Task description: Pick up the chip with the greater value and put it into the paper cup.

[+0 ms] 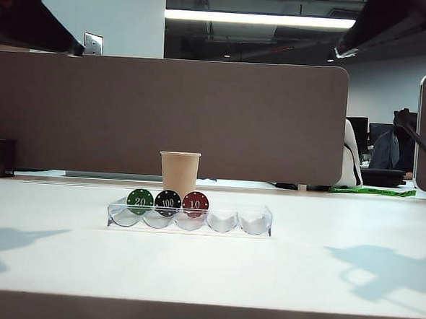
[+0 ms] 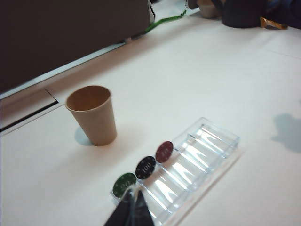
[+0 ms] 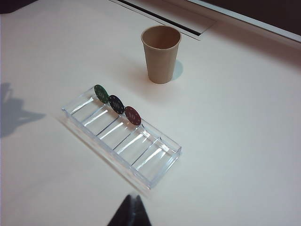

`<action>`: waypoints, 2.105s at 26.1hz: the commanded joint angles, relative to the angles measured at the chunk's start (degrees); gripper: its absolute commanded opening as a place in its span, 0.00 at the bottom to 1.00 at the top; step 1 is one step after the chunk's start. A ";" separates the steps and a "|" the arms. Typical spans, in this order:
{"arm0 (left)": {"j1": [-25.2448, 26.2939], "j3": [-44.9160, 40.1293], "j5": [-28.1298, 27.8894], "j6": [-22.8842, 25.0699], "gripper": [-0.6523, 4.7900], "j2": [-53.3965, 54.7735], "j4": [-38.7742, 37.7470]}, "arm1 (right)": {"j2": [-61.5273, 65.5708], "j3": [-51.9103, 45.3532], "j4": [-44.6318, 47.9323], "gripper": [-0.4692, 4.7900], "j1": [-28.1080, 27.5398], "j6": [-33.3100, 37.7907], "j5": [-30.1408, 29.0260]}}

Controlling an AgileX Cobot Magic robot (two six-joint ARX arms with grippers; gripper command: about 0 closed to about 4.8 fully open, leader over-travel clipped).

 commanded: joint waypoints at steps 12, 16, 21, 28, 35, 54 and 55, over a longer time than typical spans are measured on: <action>0.07 0.33 0.44 0.17 0.11 5.62 14.23 | 5.70 0.35 2.34 0.08 14.40 9.99 15.26; 0.09 0.33 0.68 1.88 0.11 6.43 16.39 | 6.86 0.35 2.27 0.08 14.45 10.01 15.02; 0.07 0.35 7.45 10.82 0.17 11.98 16.55 | 6.91 0.35 2.36 0.08 14.84 9.99 14.29; 0.09 3.26 11.32 16.26 0.30 20.61 16.24 | 6.91 0.35 2.27 0.08 15.08 10.01 12.20; 0.28 16.52 18.08 18.95 0.35 29.79 5.66 | 6.91 0.35 1.77 0.08 15.06 9.99 11.32; 0.66 44.17 15.80 43.36 0.35 44.94 -37.79 | 6.93 0.33 0.90 0.08 15.06 10.03 11.34; 0.63 45.18 15.63 43.50 0.35 45.59 -38.91 | 6.93 0.33 0.87 0.08 15.06 10.03 11.32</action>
